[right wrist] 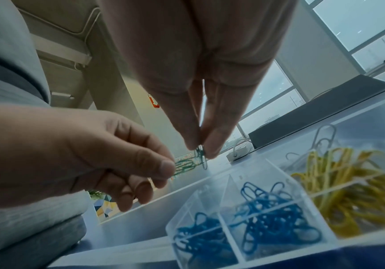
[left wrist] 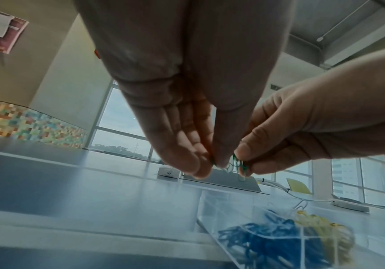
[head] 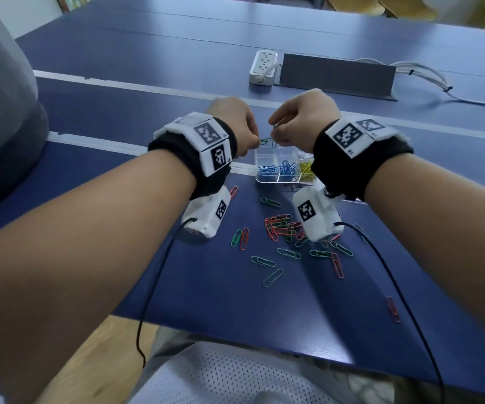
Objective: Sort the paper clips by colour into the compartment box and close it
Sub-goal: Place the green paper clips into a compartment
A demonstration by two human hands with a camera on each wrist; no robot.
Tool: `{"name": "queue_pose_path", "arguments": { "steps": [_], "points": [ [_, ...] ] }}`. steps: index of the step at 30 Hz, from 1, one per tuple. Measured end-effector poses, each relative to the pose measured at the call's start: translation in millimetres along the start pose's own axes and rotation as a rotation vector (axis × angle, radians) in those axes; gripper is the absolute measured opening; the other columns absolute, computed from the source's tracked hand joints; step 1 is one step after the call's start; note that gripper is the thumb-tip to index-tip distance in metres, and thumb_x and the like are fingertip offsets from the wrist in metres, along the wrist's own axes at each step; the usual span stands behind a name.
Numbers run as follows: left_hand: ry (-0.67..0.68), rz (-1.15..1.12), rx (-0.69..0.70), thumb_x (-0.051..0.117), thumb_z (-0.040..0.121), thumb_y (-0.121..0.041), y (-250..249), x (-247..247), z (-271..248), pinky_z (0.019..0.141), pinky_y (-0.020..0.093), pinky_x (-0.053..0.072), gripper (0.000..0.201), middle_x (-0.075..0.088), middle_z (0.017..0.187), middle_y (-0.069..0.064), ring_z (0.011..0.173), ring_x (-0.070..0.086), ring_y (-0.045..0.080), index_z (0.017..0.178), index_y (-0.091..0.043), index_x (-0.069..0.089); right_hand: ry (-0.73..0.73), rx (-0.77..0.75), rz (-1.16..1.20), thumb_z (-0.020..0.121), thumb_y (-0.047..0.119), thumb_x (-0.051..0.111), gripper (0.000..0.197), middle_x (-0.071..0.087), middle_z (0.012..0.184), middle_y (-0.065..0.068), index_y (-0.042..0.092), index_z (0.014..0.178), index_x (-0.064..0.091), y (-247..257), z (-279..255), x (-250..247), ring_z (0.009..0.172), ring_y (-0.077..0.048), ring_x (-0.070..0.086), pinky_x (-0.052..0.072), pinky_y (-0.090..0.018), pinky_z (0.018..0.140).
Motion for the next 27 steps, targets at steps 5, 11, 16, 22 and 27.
{"name": "queue_pose_path", "arguments": {
  "steps": [5,11,16,22,27],
  "points": [
    [0.033,-0.052,-0.04,0.071,0.08,-0.021,1,12,6,0.073,0.029,0.059,0.007,0.068,0.066,0.006,0.064,0.065,0.019,0.08,-0.014,0.073,0.051,0.024,-0.09,0.077,0.013,0.072,0.018,0.075,0.094,-0.007,0.017,0.095,0.075,-3,2,8,0.088,-0.019,0.072,0.057,-0.033,0.087],
    [0.038,-0.073,-0.032,0.064,0.084,-0.016,6,10,2,0.075,0.032,0.06,0.008,0.067,0.066,0.005,0.062,0.065,0.019,0.08,-0.018,0.071,0.048,0.006,-0.01,0.083,0.008,0.062,0.017,0.075,0.087,-0.012,0.015,0.091,0.075,-9,-1,-1,0.08,-0.02,0.074,0.06,-0.036,0.083],
    [0.137,0.066,0.069,0.064,0.083,-0.02,-3,8,-15,0.065,0.025,0.055,0.008,0.067,0.064,0.003,0.048,0.061,0.008,0.08,-0.02,0.071,0.082,-0.055,-0.064,0.082,0.011,0.063,0.014,0.075,0.076,-0.01,0.018,0.087,0.074,-9,-15,-5,0.07,-0.017,0.073,0.06,-0.032,0.079],
    [0.387,0.252,0.157,0.068,0.08,-0.026,-3,29,-48,0.069,0.023,0.053,0.006,0.071,0.067,0.001,0.053,0.061,0.013,0.078,-0.02,0.071,0.296,-0.288,-0.412,0.081,0.016,0.063,0.016,0.053,0.052,0.016,0.02,0.09,0.076,13,-57,15,0.052,-0.001,0.056,0.047,-0.019,0.074],
    [0.435,0.429,0.09,0.067,0.078,-0.037,15,35,-64,0.056,0.02,0.043,0.022,0.064,0.055,-0.002,0.06,0.062,0.014,0.064,-0.019,0.066,0.433,-0.346,-0.67,0.081,0.013,0.06,0.02,0.074,0.085,-0.004,0.019,0.089,0.077,14,-83,38,0.082,-0.024,0.065,0.054,-0.028,0.079]
  ]
}}
Point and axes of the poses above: each hand's wrist, its own z-axis towards the middle knuckle, its own x-axis out of the palm, y = z × x, the point moved 9 cm from there along z, towards the middle knuckle
